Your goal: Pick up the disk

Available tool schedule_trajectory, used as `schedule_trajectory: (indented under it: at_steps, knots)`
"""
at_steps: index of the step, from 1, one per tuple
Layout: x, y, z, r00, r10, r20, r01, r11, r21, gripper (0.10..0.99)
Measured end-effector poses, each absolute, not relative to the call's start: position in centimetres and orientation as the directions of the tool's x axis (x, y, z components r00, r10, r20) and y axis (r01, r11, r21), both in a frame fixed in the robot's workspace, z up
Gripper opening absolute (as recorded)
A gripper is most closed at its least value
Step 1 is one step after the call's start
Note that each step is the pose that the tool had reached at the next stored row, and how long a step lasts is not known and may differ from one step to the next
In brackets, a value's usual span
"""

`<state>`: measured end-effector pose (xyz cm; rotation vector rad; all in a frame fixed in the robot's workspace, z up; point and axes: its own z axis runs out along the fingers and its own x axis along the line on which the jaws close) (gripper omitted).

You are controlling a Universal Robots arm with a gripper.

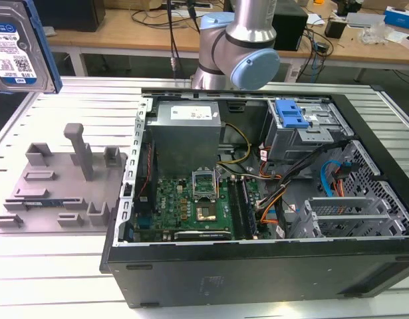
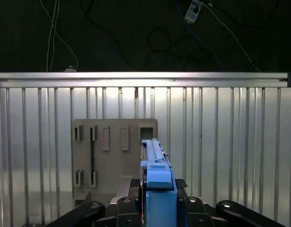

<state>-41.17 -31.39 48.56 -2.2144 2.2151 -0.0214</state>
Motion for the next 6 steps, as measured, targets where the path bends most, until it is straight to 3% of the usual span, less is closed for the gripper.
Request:
schedule_trajectory:
  at_steps: [6]
  knots:
    - [-41.17, -31.39, 48.56, 0.000, -1.000, 0.004, -1.000, 0.000, -0.016, 0.369]
